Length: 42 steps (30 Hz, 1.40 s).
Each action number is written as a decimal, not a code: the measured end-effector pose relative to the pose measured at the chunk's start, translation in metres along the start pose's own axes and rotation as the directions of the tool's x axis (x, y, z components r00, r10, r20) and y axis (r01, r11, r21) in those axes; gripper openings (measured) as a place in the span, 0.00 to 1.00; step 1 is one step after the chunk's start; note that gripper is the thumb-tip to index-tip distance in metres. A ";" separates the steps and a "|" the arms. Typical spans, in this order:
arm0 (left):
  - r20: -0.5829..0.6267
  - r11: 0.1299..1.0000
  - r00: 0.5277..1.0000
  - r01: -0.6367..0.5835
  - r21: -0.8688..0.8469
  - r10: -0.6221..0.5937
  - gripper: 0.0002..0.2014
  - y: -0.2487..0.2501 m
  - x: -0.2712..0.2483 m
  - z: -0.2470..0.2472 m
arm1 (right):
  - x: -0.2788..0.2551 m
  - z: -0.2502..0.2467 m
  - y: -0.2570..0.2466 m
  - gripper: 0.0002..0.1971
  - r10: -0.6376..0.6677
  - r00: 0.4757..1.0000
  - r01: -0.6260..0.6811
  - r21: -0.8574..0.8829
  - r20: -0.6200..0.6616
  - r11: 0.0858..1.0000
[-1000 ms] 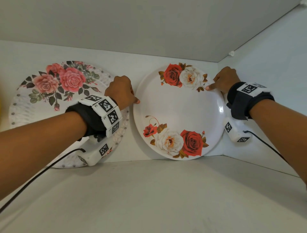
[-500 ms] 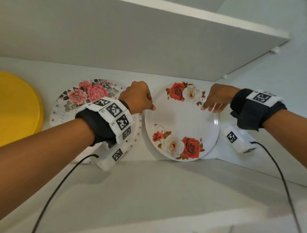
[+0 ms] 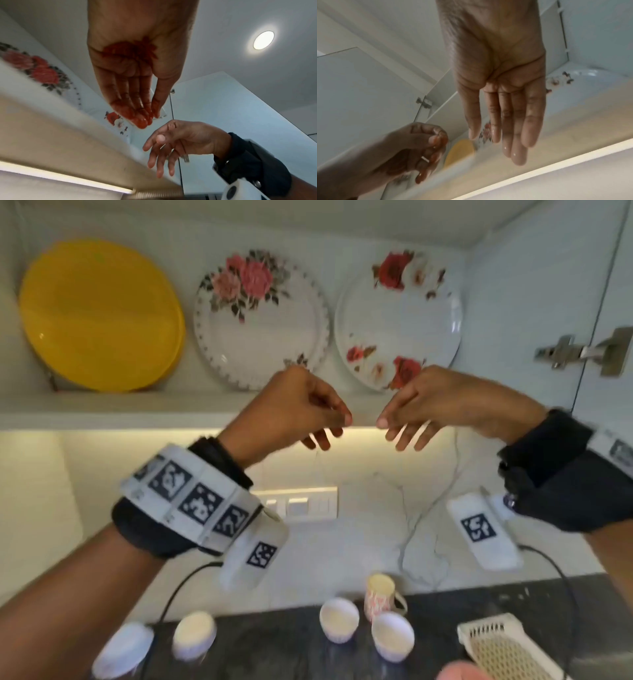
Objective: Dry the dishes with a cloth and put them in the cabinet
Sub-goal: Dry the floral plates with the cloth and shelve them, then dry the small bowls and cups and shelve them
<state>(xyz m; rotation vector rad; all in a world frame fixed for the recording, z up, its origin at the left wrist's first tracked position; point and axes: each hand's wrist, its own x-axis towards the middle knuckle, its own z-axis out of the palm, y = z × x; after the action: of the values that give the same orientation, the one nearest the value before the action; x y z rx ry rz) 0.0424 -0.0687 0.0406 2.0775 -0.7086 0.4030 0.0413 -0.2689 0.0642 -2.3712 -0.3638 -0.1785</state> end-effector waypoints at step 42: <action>0.073 0.557 0.568 0.760 0.336 -0.820 0.28 -0.425 -0.309 0.134 | -0.044 0.428 0.278 0.07 0.712 0.693 -0.697 0.359 0.115 0.621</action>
<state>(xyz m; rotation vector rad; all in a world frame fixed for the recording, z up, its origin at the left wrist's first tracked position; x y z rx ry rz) 0.0661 0.1148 -0.4686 2.4725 0.2653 -0.2927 0.0966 -0.1811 -0.4377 -1.9410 0.5410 0.2100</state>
